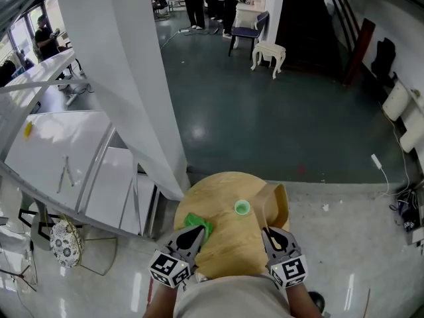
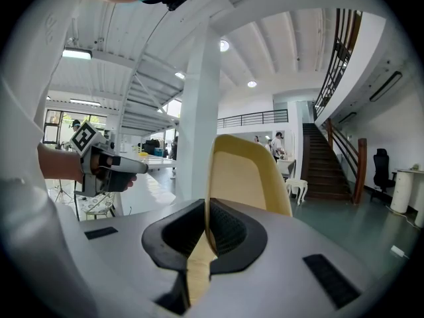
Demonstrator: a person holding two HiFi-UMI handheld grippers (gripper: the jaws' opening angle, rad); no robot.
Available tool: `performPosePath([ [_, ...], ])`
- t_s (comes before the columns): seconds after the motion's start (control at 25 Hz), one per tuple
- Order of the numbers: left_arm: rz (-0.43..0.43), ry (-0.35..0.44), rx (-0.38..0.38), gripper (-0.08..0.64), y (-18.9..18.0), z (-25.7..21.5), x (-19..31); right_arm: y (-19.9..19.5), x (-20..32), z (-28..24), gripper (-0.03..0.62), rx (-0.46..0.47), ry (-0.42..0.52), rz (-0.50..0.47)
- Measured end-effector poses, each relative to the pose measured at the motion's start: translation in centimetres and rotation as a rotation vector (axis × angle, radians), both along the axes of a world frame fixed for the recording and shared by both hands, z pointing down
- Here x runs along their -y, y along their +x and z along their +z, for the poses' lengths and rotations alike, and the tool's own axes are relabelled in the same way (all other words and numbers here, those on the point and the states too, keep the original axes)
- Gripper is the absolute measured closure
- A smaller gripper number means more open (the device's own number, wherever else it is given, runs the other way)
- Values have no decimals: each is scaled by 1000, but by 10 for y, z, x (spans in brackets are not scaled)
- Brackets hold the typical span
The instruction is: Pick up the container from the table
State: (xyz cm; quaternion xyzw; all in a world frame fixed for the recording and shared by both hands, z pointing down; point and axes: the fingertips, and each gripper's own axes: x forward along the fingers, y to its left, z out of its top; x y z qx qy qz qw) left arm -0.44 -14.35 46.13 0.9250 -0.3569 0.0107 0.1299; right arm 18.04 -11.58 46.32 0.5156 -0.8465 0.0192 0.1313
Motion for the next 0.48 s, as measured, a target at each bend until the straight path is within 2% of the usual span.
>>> performPosePath([
  [0.48, 0, -2, -1, 543, 2, 0, -2, 2, -2, 3, 549, 3, -7, 2],
])
